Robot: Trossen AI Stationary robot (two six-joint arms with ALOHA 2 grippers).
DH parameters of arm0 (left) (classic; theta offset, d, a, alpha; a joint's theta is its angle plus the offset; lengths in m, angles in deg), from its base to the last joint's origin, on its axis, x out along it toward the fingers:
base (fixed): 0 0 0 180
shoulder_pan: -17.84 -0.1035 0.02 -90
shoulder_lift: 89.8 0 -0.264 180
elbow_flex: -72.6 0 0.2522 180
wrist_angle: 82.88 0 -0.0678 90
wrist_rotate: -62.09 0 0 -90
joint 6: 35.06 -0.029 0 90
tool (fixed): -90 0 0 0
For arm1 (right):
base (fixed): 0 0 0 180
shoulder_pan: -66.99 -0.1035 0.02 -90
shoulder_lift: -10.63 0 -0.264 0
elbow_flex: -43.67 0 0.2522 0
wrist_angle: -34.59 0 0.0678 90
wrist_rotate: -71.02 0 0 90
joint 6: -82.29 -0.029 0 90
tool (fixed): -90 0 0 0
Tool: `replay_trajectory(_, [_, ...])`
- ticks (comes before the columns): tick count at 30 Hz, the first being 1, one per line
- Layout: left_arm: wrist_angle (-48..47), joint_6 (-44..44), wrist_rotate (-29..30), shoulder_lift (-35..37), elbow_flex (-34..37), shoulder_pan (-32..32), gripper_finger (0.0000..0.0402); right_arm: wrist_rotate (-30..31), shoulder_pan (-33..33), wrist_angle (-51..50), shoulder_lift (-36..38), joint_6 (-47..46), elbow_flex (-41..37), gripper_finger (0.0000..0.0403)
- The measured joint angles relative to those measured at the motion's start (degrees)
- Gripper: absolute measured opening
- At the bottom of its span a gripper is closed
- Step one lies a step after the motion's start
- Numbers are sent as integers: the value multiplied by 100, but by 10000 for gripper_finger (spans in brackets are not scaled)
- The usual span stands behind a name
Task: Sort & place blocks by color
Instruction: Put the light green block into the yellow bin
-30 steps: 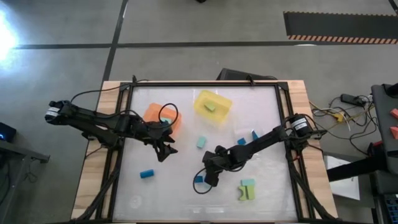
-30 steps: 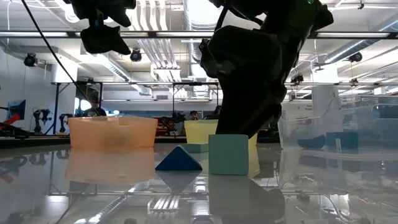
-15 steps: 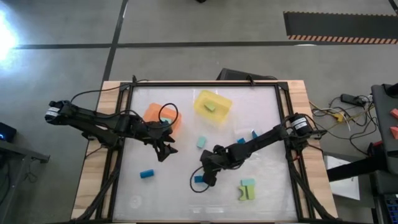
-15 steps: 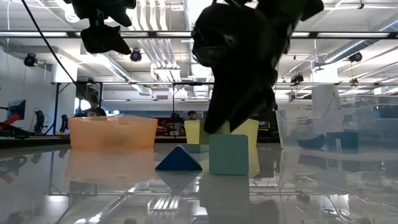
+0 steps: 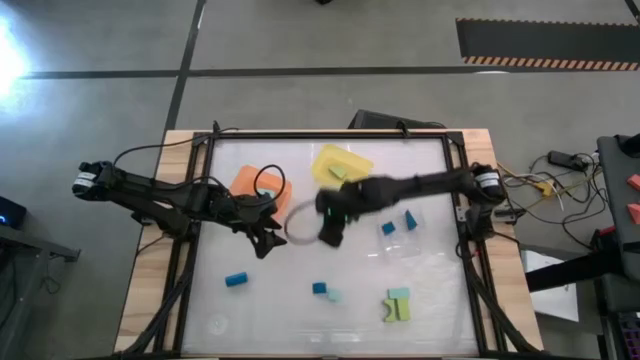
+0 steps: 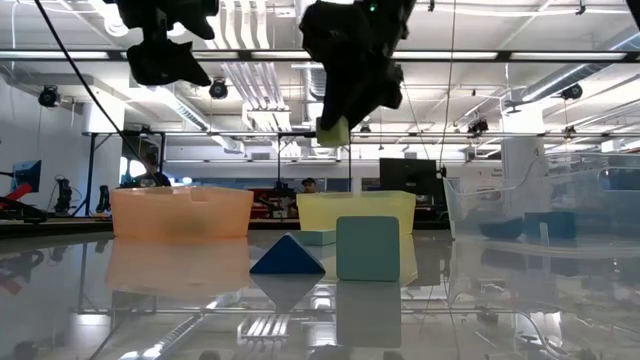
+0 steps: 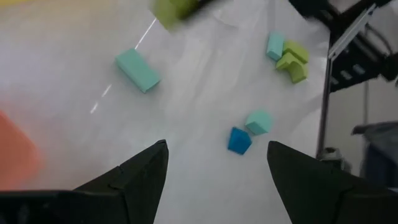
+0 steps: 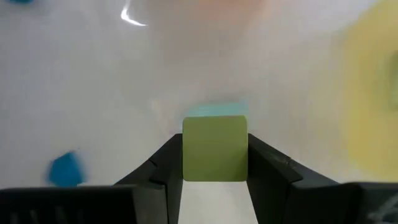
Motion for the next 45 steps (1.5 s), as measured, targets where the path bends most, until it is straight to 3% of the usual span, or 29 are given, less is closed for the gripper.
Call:
replay_trajectory(8, [79,475,1,0,4,0,258,-374,1555,-334,0,1314,277,123])
replay_trajectory(17, [75,1063,1,-2,9,0,258,-1281,3038,-347,-12,1619,-285,127])
replay_trajectory(30, [55,1674,118,-4,11,-4,258,-1482,3093,-239,-35,1900,-946,130])
replay_trajectory(45, [51,2086,120,-4,15,-4,258,-1519,3093,-155,-35,1948,-921,138])
